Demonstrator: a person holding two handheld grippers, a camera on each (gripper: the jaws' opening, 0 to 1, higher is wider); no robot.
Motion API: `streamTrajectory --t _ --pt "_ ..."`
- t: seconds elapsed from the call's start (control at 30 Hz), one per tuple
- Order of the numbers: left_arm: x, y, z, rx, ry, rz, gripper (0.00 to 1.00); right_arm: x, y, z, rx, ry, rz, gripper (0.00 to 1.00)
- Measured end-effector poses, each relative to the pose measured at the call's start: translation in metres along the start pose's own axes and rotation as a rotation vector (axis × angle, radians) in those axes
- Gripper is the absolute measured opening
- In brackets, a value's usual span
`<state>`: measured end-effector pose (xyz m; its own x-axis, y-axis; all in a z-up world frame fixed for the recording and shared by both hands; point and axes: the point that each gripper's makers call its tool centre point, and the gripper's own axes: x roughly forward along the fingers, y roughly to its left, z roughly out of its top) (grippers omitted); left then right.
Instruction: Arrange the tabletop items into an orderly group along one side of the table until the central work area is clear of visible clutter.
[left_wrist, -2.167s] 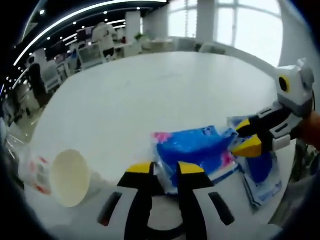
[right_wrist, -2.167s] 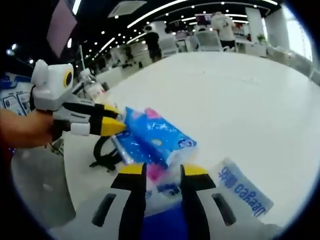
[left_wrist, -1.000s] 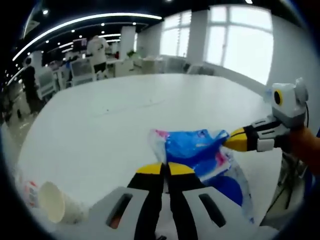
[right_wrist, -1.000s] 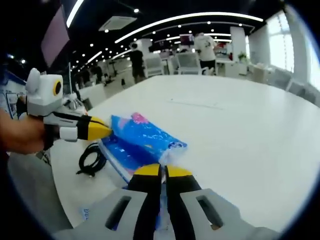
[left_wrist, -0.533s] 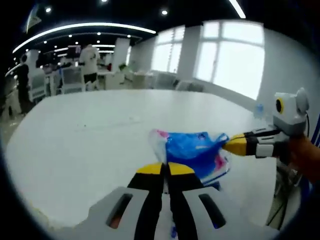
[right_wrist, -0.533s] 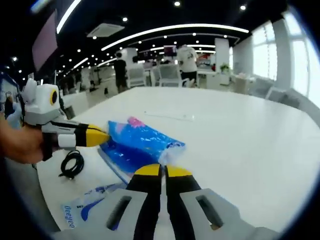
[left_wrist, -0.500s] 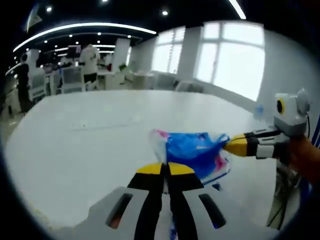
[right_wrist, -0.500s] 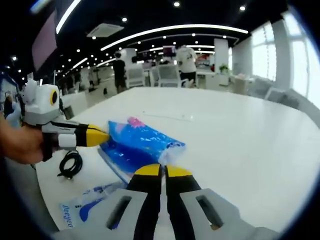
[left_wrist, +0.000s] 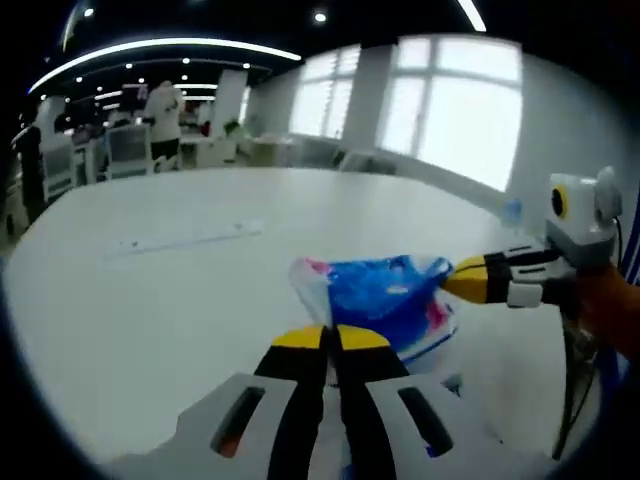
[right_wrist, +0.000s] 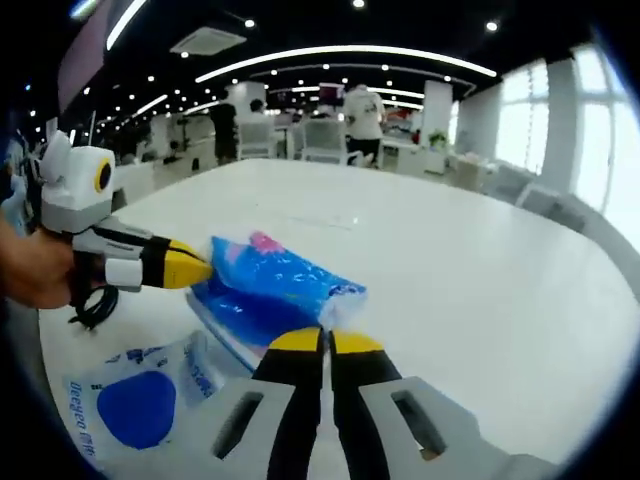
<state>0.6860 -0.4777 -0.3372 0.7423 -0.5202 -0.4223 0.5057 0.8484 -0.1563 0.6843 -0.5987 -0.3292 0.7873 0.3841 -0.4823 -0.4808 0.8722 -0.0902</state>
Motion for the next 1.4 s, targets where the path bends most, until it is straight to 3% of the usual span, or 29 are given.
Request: streamTrajectory --t 0.03,0.3,0.4,0.9,1.4 --pt "0.002 0.000 -0.007 0.021 0.032 -0.003 0.00 0.003 -0.001 -0.003 -0.008 0.007 0.001 0.02" --pt "0.014 0.009 -0.024 0.046 0.091 -0.016 0.01 0.017 0.003 -0.011 -0.024 0.020 0.023 0.02" --pt "0.012 0.011 -0.034 0.034 0.140 -0.023 0.01 0.018 0.007 -0.015 -0.025 0.029 0.033 0.02" --pt "-0.015 -0.026 -0.056 0.042 0.183 -0.084 0.00 -0.011 0.016 -0.047 -0.017 0.077 0.060 0.02" --pt "-0.025 -0.031 -0.068 0.000 0.203 -0.086 0.01 -0.014 0.020 -0.046 -0.027 0.083 0.062 0.02"
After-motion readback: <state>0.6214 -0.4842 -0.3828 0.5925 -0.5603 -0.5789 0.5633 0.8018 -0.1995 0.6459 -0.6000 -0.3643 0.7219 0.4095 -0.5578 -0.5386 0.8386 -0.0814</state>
